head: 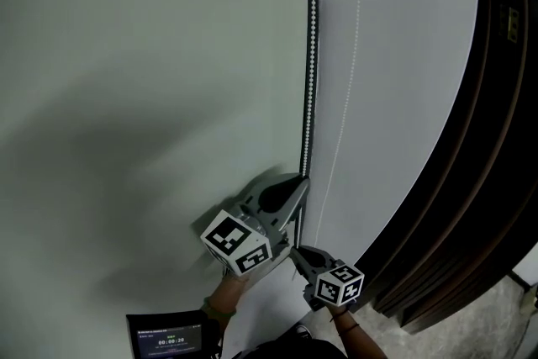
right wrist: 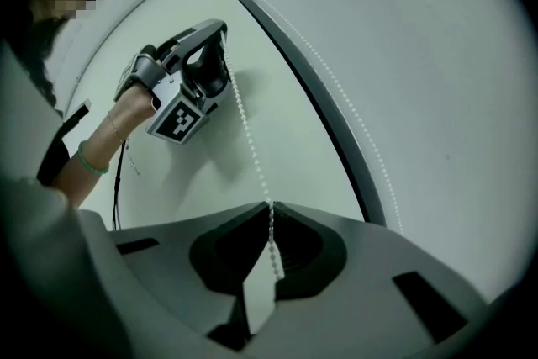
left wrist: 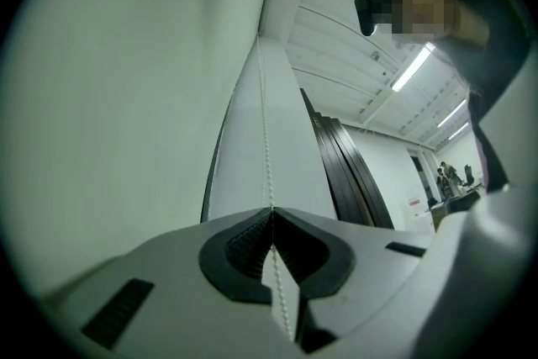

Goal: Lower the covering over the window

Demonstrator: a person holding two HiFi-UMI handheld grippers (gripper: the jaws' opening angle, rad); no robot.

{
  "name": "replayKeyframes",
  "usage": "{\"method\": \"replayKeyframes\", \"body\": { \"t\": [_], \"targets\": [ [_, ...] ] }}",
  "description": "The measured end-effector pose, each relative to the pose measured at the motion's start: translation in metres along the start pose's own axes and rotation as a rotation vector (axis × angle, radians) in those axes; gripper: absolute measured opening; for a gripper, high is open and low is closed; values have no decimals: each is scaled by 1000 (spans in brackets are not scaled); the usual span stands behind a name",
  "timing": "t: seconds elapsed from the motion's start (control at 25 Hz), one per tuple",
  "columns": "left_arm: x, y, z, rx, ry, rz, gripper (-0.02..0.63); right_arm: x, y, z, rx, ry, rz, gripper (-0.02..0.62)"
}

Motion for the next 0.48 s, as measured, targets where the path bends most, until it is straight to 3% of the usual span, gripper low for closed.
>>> {"method": "replayKeyframes", "body": {
  "t": [0.16,0.32,0.48],
  "targets": [
    [-5,37,-12,-52,-27,-15,5,1,37,-1,-118,27,-61,20],
    [1,86,-26,-118,-56,-70,5,12,85,-11,-212,64,-1,20],
    [10,142,-37,-224,-80,-99,5,22,131,-23,-331,84,-37,20]
  ]
}}
Point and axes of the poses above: the fingertips, and each gripper's own axes: z forward along the fingers, x to its right, y out of its underside, the point moved 1 cm from there along -z, backward along the fingers, and after that the axes turned 2 degrees about y, right-handed, at the moved point
